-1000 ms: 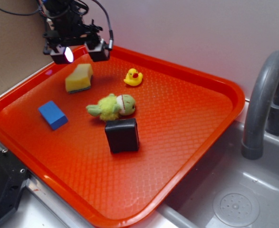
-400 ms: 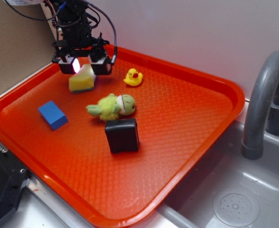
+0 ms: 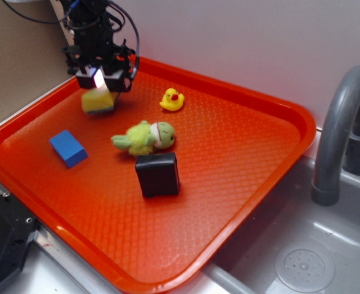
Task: Grab the green sponge.
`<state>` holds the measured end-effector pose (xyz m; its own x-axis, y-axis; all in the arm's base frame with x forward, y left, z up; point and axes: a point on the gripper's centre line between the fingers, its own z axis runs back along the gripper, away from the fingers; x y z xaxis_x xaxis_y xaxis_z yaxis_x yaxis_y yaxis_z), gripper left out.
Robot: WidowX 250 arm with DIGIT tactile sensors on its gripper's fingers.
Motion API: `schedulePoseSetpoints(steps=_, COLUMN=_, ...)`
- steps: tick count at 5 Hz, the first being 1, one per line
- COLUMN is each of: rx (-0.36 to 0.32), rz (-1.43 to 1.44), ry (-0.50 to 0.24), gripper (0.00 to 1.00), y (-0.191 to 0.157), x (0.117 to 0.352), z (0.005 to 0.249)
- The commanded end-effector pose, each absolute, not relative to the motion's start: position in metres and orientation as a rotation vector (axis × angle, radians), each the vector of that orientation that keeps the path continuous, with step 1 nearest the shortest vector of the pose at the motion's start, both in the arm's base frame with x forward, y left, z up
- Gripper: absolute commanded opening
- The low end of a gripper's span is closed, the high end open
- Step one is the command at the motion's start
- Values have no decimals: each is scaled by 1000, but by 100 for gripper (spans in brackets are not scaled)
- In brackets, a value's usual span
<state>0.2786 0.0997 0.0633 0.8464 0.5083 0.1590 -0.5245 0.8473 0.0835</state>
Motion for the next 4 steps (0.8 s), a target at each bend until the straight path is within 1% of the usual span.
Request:
schedulePoseSetpoints(steps=1, rx=107, rz=369, ry=-250, gripper=0, y=65, x=286, z=127)
schedulePoseSetpoints(steps=2, rx=103, rz=283, ry=-248, gripper=0, y=46, x=241, z=160)
schedulePoseSetpoints(steps=3, rx=56, rz=242, ry=-249, gripper=0, y=40, x=224, z=195)
schedulePoseSetpoints(steps=4, rx=38, rz=261, ry=-279, gripper=0, y=44, x=212, z=223)
